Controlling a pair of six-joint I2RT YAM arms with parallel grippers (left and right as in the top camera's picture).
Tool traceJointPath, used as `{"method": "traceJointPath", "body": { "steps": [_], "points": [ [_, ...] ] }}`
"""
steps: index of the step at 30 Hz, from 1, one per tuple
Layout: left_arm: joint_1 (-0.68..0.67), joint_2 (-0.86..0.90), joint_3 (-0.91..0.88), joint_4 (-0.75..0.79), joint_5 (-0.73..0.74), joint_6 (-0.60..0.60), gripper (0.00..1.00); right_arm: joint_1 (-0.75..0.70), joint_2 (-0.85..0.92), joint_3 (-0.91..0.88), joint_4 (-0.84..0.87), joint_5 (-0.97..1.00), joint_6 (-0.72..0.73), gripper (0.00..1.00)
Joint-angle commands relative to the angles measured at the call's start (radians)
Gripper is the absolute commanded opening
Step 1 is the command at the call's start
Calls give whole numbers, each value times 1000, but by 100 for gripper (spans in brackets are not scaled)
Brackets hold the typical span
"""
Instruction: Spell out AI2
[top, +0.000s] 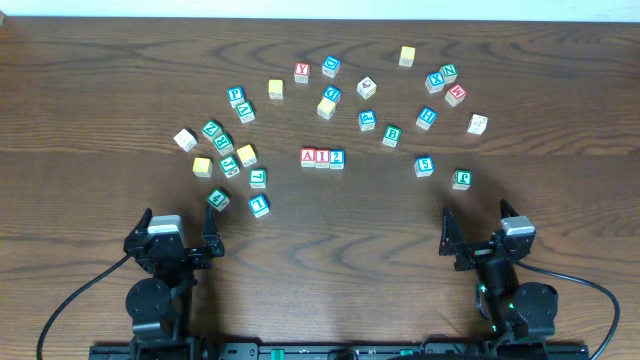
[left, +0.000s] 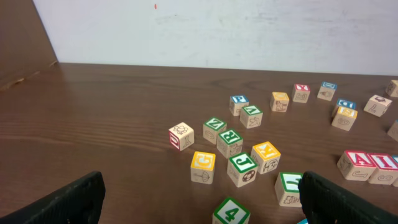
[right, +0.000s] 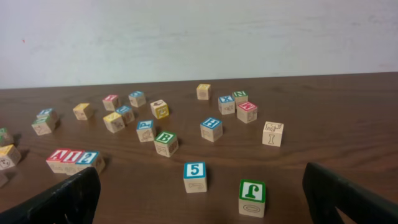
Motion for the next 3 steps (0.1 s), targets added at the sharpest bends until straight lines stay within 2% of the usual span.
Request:
{"method": "traceJointPath", "body": {
  "steps": [1, 3],
  "points": [
    [4, -6, -28, -7, -5, 11, 98, -4, -5, -2, -3, -3, -10, 99],
    [4, -6, -28, -7, -5, 10, 98, -4, -5, -2, -3, -3, -10, 99]
  ]
}}
